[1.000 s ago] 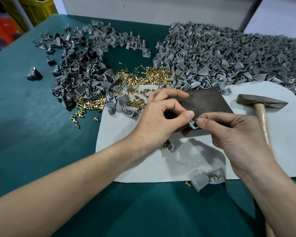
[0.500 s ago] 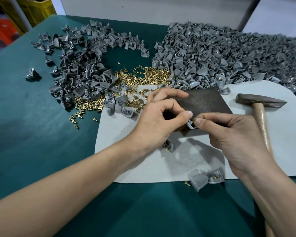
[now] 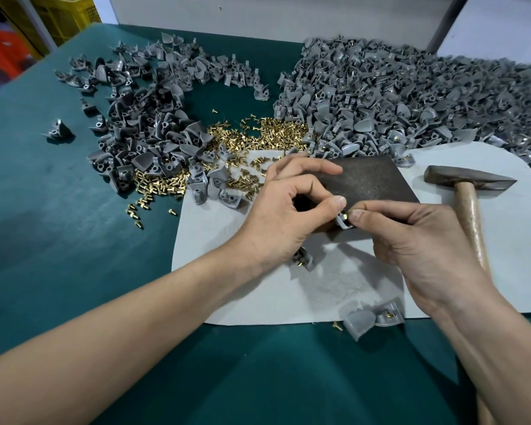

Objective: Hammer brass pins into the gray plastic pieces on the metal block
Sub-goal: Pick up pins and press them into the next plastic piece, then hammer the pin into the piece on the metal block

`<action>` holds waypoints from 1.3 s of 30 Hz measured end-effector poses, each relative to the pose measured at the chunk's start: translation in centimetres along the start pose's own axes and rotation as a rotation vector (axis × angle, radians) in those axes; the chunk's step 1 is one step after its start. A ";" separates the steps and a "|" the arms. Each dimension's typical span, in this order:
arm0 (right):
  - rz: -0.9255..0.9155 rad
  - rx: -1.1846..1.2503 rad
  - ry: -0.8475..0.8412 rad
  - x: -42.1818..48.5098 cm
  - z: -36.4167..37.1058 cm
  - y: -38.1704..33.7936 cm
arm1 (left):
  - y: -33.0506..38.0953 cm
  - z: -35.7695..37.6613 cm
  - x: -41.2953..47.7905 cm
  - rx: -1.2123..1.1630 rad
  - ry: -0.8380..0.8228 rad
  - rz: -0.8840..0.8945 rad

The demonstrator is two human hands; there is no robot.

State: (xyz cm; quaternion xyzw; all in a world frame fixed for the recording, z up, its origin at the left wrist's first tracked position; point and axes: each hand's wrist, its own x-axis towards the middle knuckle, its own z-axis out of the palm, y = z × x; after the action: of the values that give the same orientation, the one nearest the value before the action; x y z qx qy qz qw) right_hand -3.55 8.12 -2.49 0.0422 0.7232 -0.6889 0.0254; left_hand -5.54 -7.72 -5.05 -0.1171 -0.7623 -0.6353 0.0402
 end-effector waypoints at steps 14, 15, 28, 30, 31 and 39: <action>-0.056 -0.028 -0.012 -0.1 0.1 -0.1 | 0.2 0.1 0.0 0.007 0.006 0.006; -0.061 -0.032 -0.010 0.0 0.1 -0.1 | 0.2 0.1 0.0 0.010 0.007 0.009; -0.098 -0.071 0.022 -0.4 0.4 -0.4 | 0.1 -0.1 -0.1 0.031 -0.002 0.009; -0.107 -0.084 0.018 -0.5 0.3 -0.5 | 0.1 -0.1 0.0 0.034 -0.003 0.013; -0.110 -0.087 0.020 -0.5 0.3 -0.4 | 0.1 0.0 0.0 0.034 -0.004 0.012; -0.086 -0.084 0.011 -0.3 0.2 -0.2 | 0.0 0.0 -0.1 0.033 -0.009 0.011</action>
State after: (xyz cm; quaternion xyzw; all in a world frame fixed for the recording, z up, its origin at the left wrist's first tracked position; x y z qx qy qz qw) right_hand -3.27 7.94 -2.27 0.0139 0.7527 -0.6582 -0.0067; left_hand -5.46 -7.76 -5.06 -0.1234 -0.7722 -0.6218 0.0421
